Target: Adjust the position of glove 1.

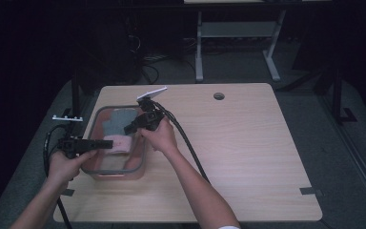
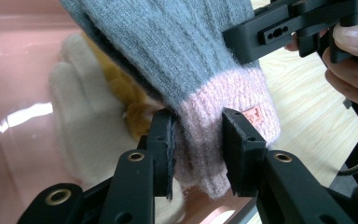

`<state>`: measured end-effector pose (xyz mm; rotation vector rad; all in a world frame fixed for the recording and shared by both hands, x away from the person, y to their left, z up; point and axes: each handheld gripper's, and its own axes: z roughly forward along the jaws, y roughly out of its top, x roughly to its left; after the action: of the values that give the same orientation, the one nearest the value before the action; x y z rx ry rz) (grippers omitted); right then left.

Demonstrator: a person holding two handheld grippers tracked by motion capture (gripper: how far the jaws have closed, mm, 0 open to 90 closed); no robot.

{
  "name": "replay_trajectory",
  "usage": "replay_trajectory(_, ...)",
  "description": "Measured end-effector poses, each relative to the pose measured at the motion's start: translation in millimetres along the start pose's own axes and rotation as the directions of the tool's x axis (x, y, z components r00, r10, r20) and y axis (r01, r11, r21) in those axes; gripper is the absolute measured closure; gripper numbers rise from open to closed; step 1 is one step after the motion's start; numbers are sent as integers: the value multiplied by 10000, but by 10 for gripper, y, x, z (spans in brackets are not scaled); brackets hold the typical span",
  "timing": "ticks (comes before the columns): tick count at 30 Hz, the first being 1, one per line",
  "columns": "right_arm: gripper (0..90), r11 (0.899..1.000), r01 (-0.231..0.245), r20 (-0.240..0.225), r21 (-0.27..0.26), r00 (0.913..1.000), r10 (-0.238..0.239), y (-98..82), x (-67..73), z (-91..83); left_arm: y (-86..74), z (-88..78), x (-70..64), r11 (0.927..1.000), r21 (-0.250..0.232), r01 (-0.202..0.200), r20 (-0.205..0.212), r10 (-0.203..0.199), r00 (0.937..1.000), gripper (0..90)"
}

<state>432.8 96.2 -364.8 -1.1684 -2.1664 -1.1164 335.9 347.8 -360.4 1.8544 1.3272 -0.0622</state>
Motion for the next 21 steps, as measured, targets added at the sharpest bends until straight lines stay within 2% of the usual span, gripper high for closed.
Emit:
replay_trajectory(5,781,9998,-57,22,215,10000,57,5,-20,107,-46,17,77,9997,80,246,-58,-246,9997,663)
replay_trajectory(14,779,9988,-131,43,476,9999,129,-2,-54,226,-95,32,135,9990,340,296,-256,-287,9993,664)
replay_trajectory(16,779,9984,-144,75,547,9999,140,-3,-52,250,-112,42,144,9987,289,425,-269,-417,9988,664)
replay_trajectory(21,777,9965,-125,290,825,9995,102,-2,-59,312,-144,68,169,9979,425,479,-414,-462,9981,664)
